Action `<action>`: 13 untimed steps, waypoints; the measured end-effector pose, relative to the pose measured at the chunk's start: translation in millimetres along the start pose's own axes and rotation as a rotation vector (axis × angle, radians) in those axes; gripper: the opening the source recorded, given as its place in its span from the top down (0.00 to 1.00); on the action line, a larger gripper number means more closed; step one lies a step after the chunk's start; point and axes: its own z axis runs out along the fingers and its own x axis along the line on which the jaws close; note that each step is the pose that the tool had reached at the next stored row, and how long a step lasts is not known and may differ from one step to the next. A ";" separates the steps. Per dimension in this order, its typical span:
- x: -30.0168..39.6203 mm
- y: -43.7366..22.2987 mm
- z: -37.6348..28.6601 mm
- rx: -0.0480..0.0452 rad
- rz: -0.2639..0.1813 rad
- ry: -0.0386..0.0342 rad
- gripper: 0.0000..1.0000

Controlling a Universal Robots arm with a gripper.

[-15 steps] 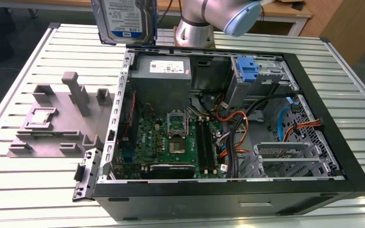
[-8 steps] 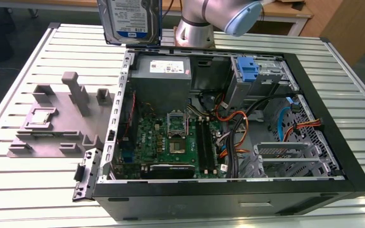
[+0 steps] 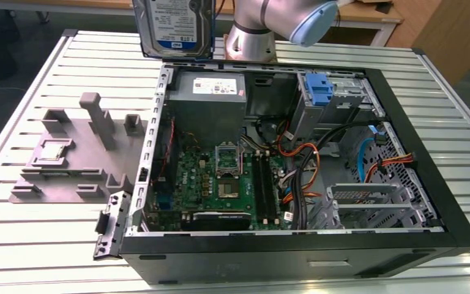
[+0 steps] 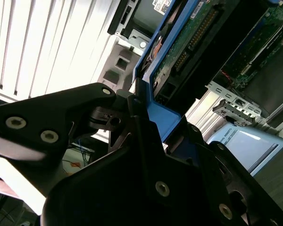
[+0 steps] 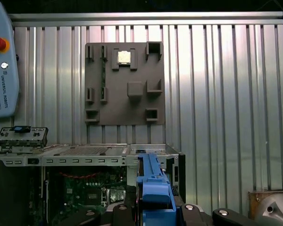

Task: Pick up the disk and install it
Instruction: 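Pick up the disk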

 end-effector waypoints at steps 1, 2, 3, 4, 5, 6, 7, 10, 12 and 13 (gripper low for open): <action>0.0 -1.1 0.0 0.0000 0.000 0.0000 0.63; -0.1 -2.2 -0.1 0.0000 0.000 0.0000 0.63; -0.1 -3.1 -0.1 0.0000 0.000 0.0000 0.63; -0.2 -4.1 -0.1 -0.0001 0.000 0.0000 0.63; -0.2 -5.1 -0.2 -0.0001 0.000 0.0001 0.63; -0.2 -6.2 -0.2 0.0000 0.000 0.0001 0.63; -0.3 -7.2 -0.2 0.0000 0.000 0.0000 0.63; -0.4 -10.8 -0.3 0.0000 0.000 0.0000 0.63; -0.5 -13.4 -0.4 0.0000 0.000 0.0000 0.63; -0.5 -14.8 -0.4 0.0000 0.000 0.0000 0.63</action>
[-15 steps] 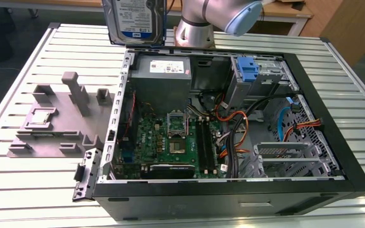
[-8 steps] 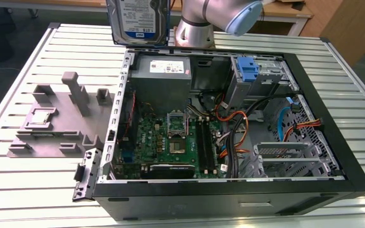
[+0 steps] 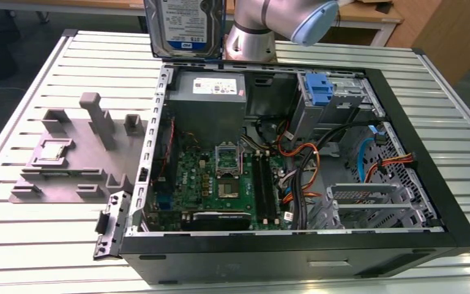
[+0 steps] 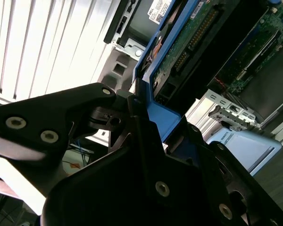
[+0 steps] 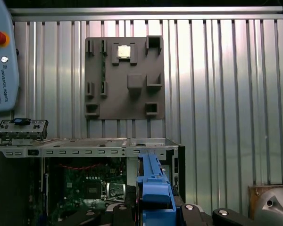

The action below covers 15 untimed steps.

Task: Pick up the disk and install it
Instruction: 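Pick up the disk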

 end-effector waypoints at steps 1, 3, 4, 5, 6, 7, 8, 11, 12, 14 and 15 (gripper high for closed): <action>-0.1 -1.3 -0.1 0.0000 0.000 0.0001 0.63; -0.1 -3.6 -0.1 0.0000 0.000 0.0000 0.63; -0.2 -4.6 -0.1 -0.0001 0.000 0.0000 0.63; -0.2 -5.8 -0.2 0.0000 0.000 0.0000 0.63; -0.2 -6.9 -0.2 0.0000 0.000 0.0000 0.63; -0.3 -8.0 -0.2 0.0000 0.000 0.0001 0.63; -0.3 -9.1 -0.3 0.0000 0.000 0.0000 0.63; -0.4 -11.3 -0.4 -0.0001 0.000 0.0001 0.63; -0.4 -11.4 -0.3 0.0000 0.000 0.0000 0.63; -0.4 -11.5 -0.3 0.0000 0.000 0.0000 0.63; -0.4 -11.6 -0.3 0.0000 0.000 0.0000 0.63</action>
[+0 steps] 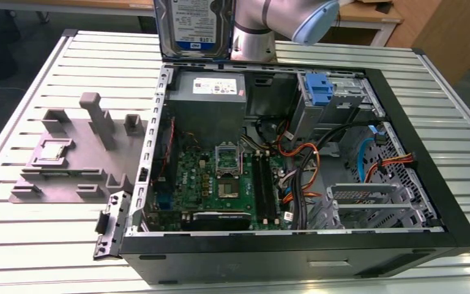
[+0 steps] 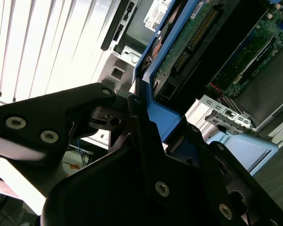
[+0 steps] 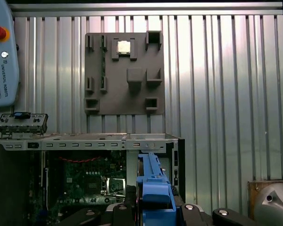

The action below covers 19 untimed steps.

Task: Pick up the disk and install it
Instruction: 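Pick up the disk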

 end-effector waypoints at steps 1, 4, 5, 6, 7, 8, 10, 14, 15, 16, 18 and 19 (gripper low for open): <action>0.0 -0.1 0.0 0.0000 0.000 0.0001 0.63; 0.3 -0.2 0.0 0.0000 0.000 0.0000 0.63; 0.6 -0.2 0.0 0.0000 0.000 0.0000 0.63; 0.9 -0.1 0.0 0.0000 0.000 -0.0001 0.63; 1.2 -0.1 0.0 0.0000 0.000 -0.0001 0.63; 1.6 -0.1 -0.1 0.0000 0.000 0.0000 0.63; 2.3 -0.2 -0.1 0.0000 0.000 0.0000 0.63; 3.4 -0.2 -0.1 0.0000 0.000 0.0000 0.63; 3.6 -0.2 -0.1 0.0000 0.000 -0.0001 0.63; 3.9 -0.2 -0.1 0.0000 0.000 0.0000 0.63; 4.4 -0.2 -0.1 0.0000 0.000 0.0000 0.63; 4.7 -0.2 -0.1 0.0000 0.000 0.0000 0.63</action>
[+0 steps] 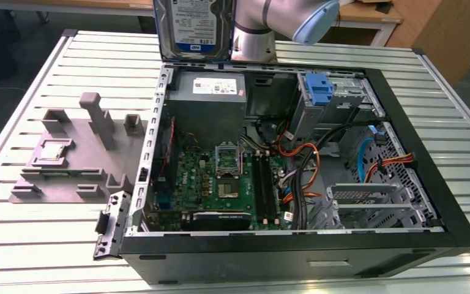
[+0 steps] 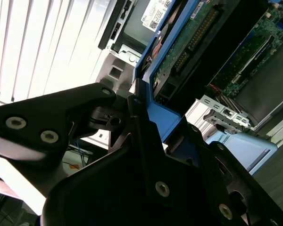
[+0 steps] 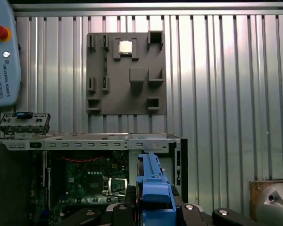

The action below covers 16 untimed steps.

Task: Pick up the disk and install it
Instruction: 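Pick up the disk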

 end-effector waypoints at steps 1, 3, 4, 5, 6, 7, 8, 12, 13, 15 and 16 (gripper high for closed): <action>0.3 0.0 0.0 0.0000 0.000 0.0000 0.63; 0.9 0.0 0.0 0.0000 0.000 0.0000 0.63; 1.2 -0.1 0.0 0.0000 0.000 0.0000 0.63; 1.5 -0.1 0.0 0.0000 0.000 0.0000 0.63; 1.8 -0.1 -0.1 0.0000 0.000 0.0000 0.63; 2.1 -0.1 -0.1 0.0000 0.000 0.0000 0.63; 2.5 -0.1 -0.1 0.0000 0.000 0.0000 0.63; 4.5 -0.2 -0.1 0.0000 0.000 0.0000 0.63; 5.0 -0.2 -0.2 0.0000 0.000 0.0000 0.63; 6.0 -0.2 -0.2 0.0000 0.000 0.0000 0.63; 6.5 -0.3 -0.2 0.0000 0.000 0.0000 0.63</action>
